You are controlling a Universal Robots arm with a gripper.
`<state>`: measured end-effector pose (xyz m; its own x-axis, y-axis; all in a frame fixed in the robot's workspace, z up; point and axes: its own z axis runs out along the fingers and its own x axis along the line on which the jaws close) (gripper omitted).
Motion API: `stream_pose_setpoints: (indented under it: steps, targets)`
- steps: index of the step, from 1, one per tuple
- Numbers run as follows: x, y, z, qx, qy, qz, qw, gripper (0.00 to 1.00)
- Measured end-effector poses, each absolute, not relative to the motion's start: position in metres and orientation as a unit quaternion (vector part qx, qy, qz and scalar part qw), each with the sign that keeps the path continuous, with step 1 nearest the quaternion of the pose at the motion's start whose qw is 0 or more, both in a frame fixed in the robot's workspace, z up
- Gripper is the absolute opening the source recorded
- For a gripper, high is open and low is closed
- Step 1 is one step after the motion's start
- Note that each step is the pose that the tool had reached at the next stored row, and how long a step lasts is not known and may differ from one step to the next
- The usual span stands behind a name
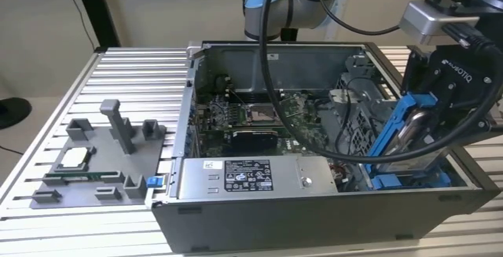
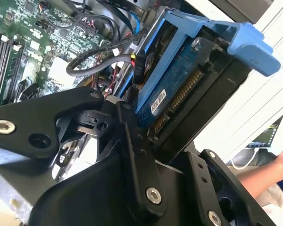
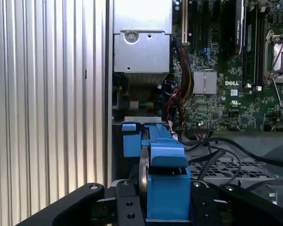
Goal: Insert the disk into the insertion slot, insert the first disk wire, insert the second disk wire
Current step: 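Insert the disk into the insertion slot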
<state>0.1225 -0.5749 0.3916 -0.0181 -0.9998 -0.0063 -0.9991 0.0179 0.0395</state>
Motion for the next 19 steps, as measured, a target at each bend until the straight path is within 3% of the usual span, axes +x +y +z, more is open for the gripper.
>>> stream_pose_setpoints:
  steps: [4,5,19]
  targets:
    - [0.1225,-0.5749,0.3905,0.701,-0.713,-0.016,0.012,0.0]
    - [0.1225,-0.5749,0.3905,0.701,-0.713,-0.016,0.012,1.0]
    - [0.1294,-0.5749,0.3921,0.701,-0.713,-0.021,0.014,1.0]
